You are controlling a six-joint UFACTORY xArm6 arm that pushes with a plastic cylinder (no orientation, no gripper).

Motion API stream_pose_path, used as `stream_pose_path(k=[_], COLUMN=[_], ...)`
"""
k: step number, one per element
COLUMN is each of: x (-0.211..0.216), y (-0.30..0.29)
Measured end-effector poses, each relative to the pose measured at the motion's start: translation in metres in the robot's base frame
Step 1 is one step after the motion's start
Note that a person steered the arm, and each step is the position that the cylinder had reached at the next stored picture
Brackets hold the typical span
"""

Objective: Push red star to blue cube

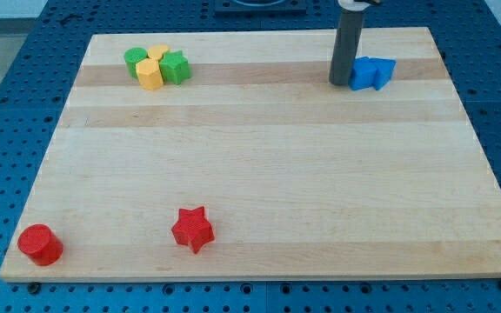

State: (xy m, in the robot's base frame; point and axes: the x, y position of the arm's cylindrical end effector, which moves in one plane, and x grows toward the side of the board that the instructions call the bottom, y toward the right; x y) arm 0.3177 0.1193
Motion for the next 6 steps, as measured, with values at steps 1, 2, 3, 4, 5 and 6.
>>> stream_pose_path(k=[1,2,3,4,5,6], x=[0.035,0.062,0.085,0.116,0.151,0.184], y=[-0.020,-0.069,-0.133,-0.193,-0.238,-0.279])
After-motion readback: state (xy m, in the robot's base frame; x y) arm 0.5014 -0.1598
